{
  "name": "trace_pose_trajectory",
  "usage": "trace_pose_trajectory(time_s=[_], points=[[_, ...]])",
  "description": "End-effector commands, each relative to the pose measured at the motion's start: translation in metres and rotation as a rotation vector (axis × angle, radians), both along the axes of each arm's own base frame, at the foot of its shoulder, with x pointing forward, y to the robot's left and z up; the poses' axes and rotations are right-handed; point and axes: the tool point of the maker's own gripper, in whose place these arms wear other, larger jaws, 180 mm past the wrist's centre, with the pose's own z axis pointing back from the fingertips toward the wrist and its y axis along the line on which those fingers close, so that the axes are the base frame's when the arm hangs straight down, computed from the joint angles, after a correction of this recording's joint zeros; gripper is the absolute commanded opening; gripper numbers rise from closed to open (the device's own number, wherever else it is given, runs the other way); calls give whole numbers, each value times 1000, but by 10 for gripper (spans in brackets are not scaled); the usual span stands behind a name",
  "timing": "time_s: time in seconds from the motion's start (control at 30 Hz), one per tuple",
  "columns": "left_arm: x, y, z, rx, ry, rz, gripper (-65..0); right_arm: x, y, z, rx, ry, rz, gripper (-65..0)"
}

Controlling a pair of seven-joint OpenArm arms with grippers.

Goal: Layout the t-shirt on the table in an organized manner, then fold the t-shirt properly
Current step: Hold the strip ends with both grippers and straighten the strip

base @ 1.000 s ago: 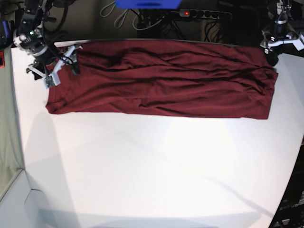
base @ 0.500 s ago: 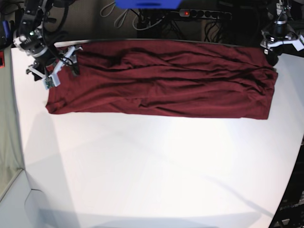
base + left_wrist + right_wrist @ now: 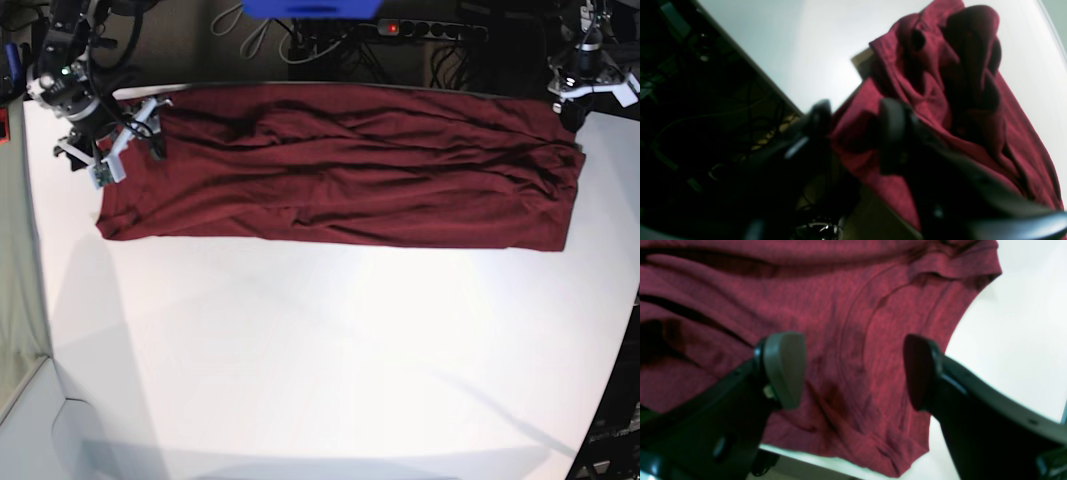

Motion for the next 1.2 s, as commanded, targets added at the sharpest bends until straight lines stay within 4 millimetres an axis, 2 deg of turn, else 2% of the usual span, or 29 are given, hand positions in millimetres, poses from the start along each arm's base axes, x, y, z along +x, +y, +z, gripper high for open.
trace_pose_trajectory(time_s=[0.0,0.07,0.2,0.37,0.53,0.67,0.73,0.87,1.03,1.1,1.17], points=[[3,7,9,20,-28,8,-473,4,0,8,2,-34,9,-185],[4,8,10,19,-31,10,-500,4,0,8,2,-34,9,-185],[6,7,13,17,-44,12,-505,4,0,8,2,-33,9,-185],[17,3,26,24,-86,-4,-505,4,-1,8,0,-32,9,-185],[32,3,34,26,-122,-3,-505,4,0,8,2,-32,8,-185],[35,4,37,31,-130,-6,-505,4,0,8,2,-32,8,-185],[35,7,38,37,-133,1,-504,4,0,8,2,-32,8,-185],[36,32,51,72,-167,65,-502,4,0,8,3,-32,8,-185],[34,39,56,83,-174,77,-501,4,0,8,3,-32,8,-185],[36,40,57,87,-176,73,-471,4,0,8,3,-33,8,-185],[37,39,59,88,-182,70,-407,4,1,8,4,-33,9,-185]])
